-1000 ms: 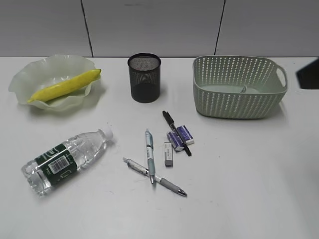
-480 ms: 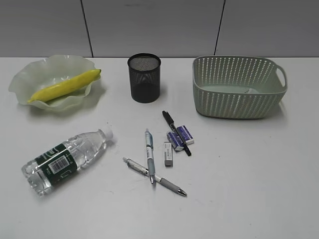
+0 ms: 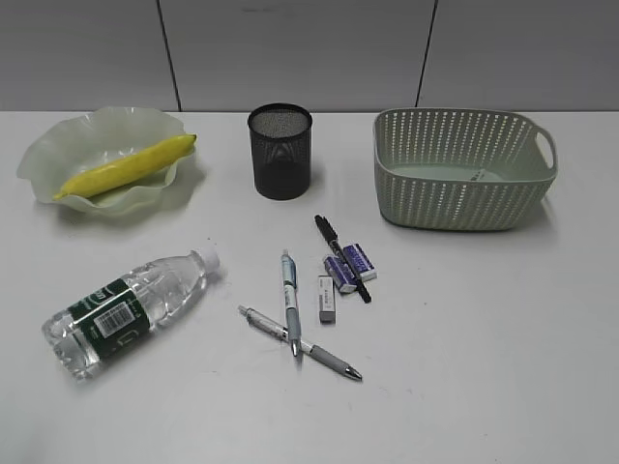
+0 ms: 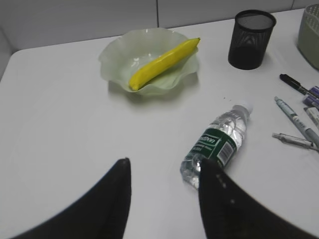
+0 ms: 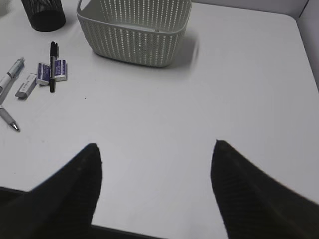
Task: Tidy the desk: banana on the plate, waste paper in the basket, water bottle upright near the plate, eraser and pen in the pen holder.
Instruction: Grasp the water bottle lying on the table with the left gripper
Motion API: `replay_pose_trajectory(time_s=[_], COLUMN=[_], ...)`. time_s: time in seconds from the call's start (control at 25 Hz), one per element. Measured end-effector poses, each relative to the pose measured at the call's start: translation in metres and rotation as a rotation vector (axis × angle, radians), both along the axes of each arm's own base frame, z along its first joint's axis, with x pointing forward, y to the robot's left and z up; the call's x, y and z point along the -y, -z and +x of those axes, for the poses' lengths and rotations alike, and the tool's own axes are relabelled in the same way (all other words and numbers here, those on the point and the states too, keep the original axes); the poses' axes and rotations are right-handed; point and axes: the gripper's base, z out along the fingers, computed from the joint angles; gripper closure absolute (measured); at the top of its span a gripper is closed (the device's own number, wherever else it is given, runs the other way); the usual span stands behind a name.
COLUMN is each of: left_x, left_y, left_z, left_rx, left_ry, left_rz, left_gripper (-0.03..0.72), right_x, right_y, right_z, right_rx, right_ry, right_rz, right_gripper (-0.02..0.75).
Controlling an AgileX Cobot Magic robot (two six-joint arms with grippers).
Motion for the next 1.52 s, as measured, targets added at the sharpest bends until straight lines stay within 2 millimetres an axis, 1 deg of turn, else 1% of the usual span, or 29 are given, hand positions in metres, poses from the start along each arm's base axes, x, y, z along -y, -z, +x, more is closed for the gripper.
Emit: replay_pose_trajectory(time_s=[0.12,0.24,0.32,0.4,0.48,0.52,0.64,0.68,0.76,0.8,0.88,1.0,1.08,1.16,1.44,1.52], left_x=[0.01,0.024,0.032,0.04,0.05,0.057,0.083,0.093,0.11,0.119,0.132,0.145,0.149,0.149,0.15,0.15], left_y=[-0.007,-0.008,0.0,0.011,0.026,0.031,0.061,0.069,0.092,0.102,0.116,0.127,0.133,0.14,0.164,0.171], left_z=[0.034,0.078,0.111,0.147,0.178,0.19,0.226,0.234,0.248,0.254,0.265,0.28,0.289,0.293,0.298,0.298], left_rx=[-0.028,-0.095,-0.183,-0.301,-0.418,-0.453,-0.592,-0.626,-0.705,-0.734,-0.768,-0.786,-0.787,-0.793,-0.841,-0.861], left_ry=[0.072,0.164,0.213,0.26,0.31,0.338,0.424,0.459,0.518,0.54,0.554,0.549,0.55,0.553,0.559,0.56], left_rz=[-0.004,-0.038,-0.029,-0.009,0.011,0.022,0.083,0.116,0.194,0.232,0.287,0.34,0.369,0.4,0.43,0.433], left_gripper=[0.353,0.353,0.353,0.353,0.337,0.312,0.19,0.15,0.111,0.102,0.092,0.09,0.09,0.09,0.092,0.121], right_x=[0.001,0.001,0.001,0.001,0.001,0.001,0.001,0.001,0.001,0.001,0.001,0.001,0.001,0.001,0.001,0.001], right_y=[0.0,0.001,0.001,0.001,0.001,0.001,0.001,0.001,0.001,0.001,0.001,0.001,0.001,0.001,0.001,0.001], right_z=[-0.001,-0.001,-0.001,-0.001,-0.001,-0.001,-0.001,-0.001,-0.001,-0.001,-0.001,-0.001,-0.001,-0.001,-0.001,-0.001], right_rx=[0.006,0.006,0.006,0.006,0.007,0.007,0.007,0.007,0.007,0.007,0.007,0.007,0.007,0.007,0.007,0.007], right_ry=[0.001,0.001,0.001,0.001,0.001,0.001,0.002,0.002,0.002,0.002,0.002,0.002,0.002,0.002,0.002,0.002], right_rz=[0.001,0.001,0.001,0.001,0.001,0.001,0.0,0.0,0.0,0.0,0.0,0.0,0.0,0.0,0.0,0.0], right_gripper=[0.198,0.198,0.198,0.198,0.198,0.198,0.198,0.198,0.198,0.198,0.198,0.198,0.198,0.198,0.198,0.198])
